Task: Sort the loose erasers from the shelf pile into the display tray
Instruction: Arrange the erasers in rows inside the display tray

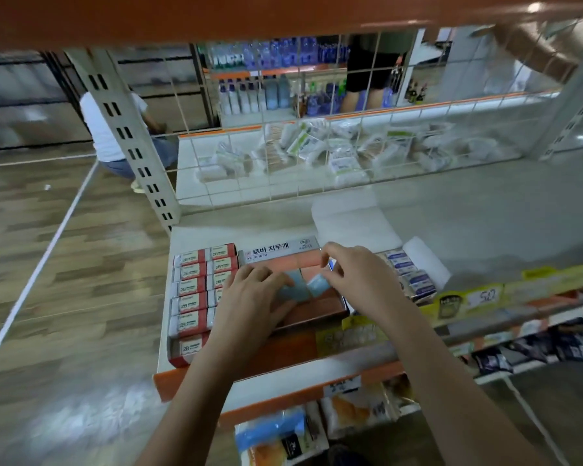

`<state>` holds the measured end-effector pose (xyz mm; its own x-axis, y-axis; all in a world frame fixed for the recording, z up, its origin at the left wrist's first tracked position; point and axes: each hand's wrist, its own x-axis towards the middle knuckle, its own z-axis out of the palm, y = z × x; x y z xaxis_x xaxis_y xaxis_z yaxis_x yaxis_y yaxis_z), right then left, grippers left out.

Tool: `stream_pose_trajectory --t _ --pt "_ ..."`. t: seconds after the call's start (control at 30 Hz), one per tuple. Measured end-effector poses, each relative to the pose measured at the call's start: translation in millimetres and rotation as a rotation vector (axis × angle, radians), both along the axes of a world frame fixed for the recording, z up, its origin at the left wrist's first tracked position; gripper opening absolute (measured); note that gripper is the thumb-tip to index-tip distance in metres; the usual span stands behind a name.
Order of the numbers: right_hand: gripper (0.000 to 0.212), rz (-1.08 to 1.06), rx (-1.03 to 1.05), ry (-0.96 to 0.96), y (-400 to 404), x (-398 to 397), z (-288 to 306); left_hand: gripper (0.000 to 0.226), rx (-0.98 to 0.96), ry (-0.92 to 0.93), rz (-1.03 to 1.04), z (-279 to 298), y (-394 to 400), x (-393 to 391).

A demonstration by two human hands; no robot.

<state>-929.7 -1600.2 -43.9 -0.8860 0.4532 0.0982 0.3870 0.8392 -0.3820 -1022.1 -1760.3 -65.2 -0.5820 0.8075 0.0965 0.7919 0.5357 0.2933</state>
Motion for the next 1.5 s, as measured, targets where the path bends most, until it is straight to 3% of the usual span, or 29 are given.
stream_pose_trajectory --t 0.23,0.57,0.93,1.2,1.33,1.5 --pt "0.011 -0.015 0.070 0.084 -3.5 3.6 -19.5 0.034 0.015 0.028 0.001 -3.3 0.0 -1.8" --pt "0.022 0.015 0.010 -0.016 -2.4 11.2 -19.7 0.036 -0.042 0.013 -0.041 1.1 0.8 -4.2" --pt "0.025 0.005 -0.011 0.024 -3.1 10.8 -4.3 0.037 -0.123 -0.060 -0.121 21.1 13.2 -15.6" --pt "0.030 -0.081 0.058 0.002 57.7 37.2 28.2 0.037 -0.043 0.038 -0.232 57.1 107.9 -1.0" --pt "0.033 -0.134 0.109 -0.087 106.1 77.5 29.9 0.040 -0.091 0.183 -0.366 64.2 172.5 39.7" --pt "0.036 -0.253 0.134 -0.186 179.2 147.0 22.8 0.040 -0.131 0.237 -0.474 56.7 261.5 106.4"
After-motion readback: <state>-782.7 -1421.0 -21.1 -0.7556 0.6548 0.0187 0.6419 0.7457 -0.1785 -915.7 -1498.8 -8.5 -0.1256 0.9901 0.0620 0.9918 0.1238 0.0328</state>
